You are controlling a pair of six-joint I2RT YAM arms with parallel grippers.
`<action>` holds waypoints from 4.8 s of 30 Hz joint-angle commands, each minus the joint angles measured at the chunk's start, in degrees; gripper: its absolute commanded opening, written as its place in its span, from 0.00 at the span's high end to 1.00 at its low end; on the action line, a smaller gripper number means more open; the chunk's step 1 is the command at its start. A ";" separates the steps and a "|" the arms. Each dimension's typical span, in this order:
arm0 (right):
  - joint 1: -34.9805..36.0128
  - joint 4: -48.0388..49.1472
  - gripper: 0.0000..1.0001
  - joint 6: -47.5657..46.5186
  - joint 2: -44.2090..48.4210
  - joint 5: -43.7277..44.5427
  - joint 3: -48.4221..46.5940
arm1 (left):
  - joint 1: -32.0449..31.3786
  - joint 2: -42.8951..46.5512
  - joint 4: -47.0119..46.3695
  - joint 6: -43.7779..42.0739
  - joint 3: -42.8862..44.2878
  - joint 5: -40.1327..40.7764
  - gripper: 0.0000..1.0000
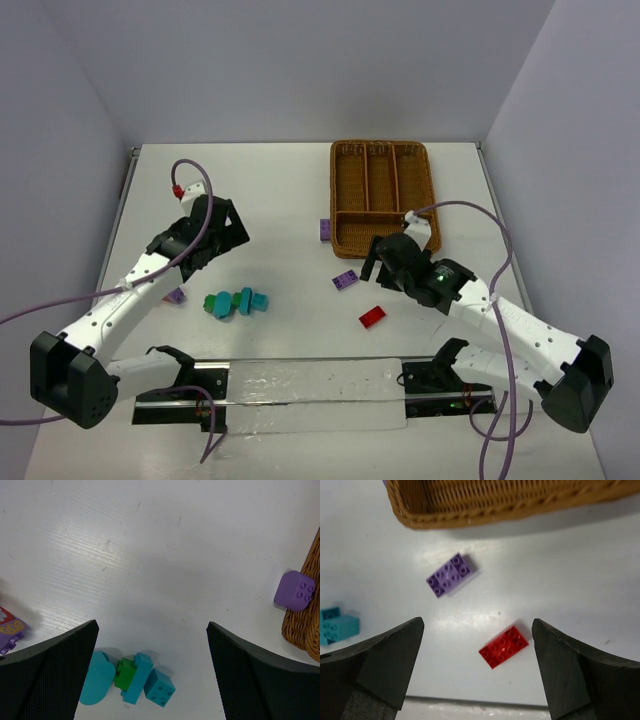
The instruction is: Sort the legos into containers by color
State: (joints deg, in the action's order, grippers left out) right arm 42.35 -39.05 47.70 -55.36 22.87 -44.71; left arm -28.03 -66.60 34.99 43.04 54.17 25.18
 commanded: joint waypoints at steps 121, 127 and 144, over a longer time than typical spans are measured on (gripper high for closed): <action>6.26 14.19 0.15 14.48 -41.28 3.69 -13.15 | -3.35 4.85 6.27 -2.04 1.91 5.22 0.01; 6.34 13.36 0.18 14.42 -43.87 6.83 -14.62 | -3.35 5.45 5.86 -2.28 1.34 5.21 0.01; 11.25 9.04 1.00 6.25 -25.69 10.40 -13.25 | -3.35 3.87 5.82 -3.87 2.65 4.06 0.01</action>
State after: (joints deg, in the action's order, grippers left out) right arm 53.01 -27.37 57.53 -91.28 28.34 -56.66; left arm -31.09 -62.21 41.54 40.16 54.77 29.32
